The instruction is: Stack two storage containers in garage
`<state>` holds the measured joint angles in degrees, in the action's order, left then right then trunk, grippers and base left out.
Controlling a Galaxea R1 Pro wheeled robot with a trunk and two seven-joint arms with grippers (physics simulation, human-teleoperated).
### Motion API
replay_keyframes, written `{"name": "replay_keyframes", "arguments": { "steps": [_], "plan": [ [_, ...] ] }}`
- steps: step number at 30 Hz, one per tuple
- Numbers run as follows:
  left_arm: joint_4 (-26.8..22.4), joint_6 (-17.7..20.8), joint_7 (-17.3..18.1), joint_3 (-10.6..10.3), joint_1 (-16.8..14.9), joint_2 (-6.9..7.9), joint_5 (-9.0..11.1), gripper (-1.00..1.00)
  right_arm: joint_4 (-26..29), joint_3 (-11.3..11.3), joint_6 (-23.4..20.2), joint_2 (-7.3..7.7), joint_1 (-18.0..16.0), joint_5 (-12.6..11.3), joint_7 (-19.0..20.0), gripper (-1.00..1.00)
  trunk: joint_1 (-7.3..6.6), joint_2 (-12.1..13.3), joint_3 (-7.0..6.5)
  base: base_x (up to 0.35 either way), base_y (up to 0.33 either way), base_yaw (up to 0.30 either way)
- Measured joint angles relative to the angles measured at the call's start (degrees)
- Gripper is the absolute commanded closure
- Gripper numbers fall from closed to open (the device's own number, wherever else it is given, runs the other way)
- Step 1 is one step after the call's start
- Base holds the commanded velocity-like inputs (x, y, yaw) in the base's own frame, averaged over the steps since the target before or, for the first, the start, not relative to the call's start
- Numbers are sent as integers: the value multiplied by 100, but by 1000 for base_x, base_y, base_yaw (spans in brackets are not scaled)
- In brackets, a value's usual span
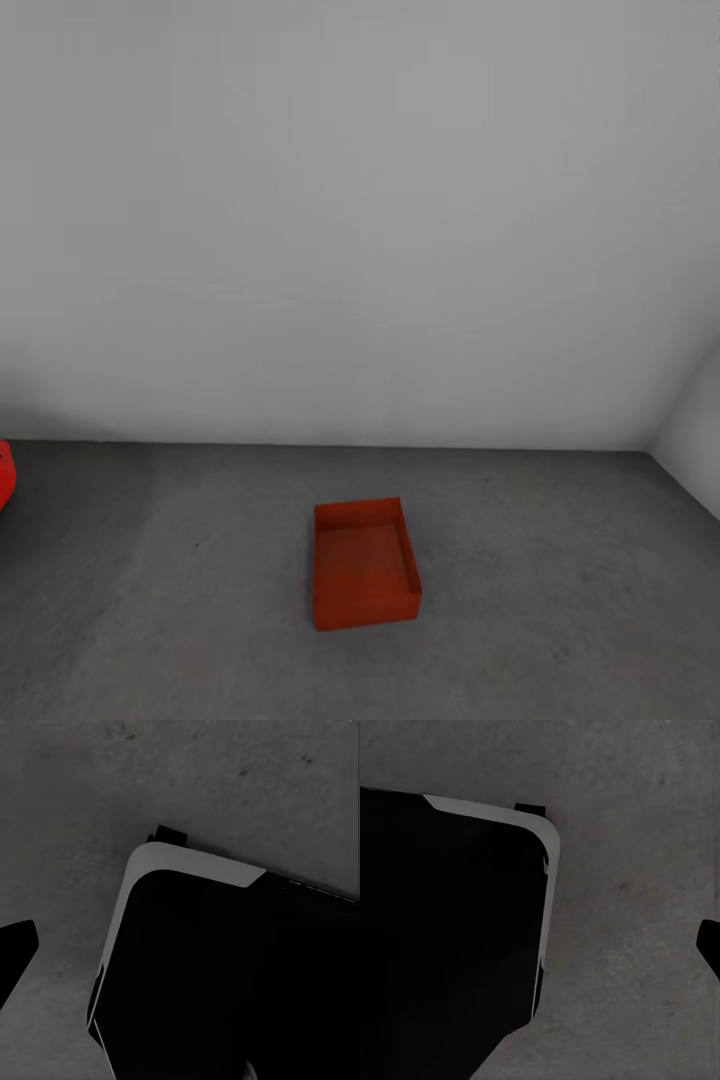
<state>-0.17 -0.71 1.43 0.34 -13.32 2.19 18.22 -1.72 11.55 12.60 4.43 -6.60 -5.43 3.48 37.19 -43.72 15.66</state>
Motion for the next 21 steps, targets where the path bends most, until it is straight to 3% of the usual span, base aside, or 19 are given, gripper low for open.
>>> {"name": "replay_keyframes", "arguments": {
  "steps": [21],
  "plan": [
    [4, 0, 1, 0, 0, -32, 1, -100, -3, 5, 6, -32, 0, -1, -1, -100, 0, 0, -195, 0, 0, 0]
  ]
}}
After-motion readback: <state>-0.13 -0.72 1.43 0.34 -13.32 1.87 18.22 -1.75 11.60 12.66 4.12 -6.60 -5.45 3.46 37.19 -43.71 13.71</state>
